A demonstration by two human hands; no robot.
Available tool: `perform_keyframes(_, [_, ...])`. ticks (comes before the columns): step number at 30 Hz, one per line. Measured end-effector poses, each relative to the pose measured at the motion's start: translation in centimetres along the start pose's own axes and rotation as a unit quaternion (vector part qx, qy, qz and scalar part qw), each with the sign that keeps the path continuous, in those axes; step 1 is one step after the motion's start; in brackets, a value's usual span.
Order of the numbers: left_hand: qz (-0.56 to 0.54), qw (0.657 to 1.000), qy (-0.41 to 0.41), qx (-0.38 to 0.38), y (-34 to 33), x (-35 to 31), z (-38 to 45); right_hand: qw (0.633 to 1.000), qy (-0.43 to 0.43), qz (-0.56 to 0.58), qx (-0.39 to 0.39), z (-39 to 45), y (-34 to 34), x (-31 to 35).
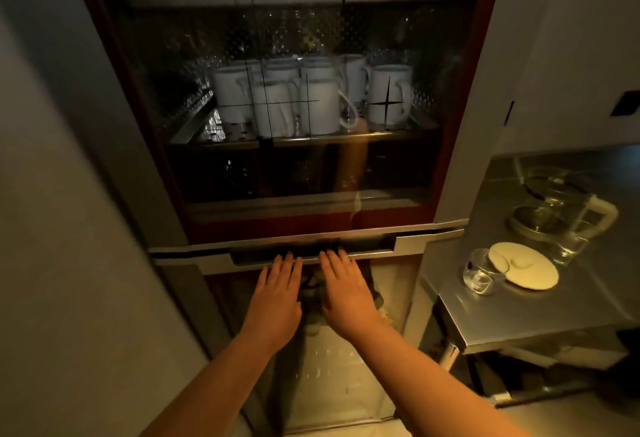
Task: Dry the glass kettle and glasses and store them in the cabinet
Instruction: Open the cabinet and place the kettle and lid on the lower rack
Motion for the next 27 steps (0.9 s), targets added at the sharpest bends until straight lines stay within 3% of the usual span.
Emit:
perform_keyframes(11, [-0.019,1.0,0.0,-0.022,0.0,0.4,0.0,0.998,-0.017,-0.065,0.006,0.2,0.9,0.9])
perform_keyframes(27, [-0.046,0.999,0.0,-0.005,0.5,0.2,-0.1,1.0,-0.004,0.0,-0.028,0.5,2.1,0.5])
Point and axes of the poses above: each hand's wrist, its own z-axis towards the middle knuckle, its own y-axis out of the back of the hand, x = y × z, the point moved 9 cm from there along z, towards the middle knuckle, and after that the axes turned 5 degrees about y, right-handed, at the moved point
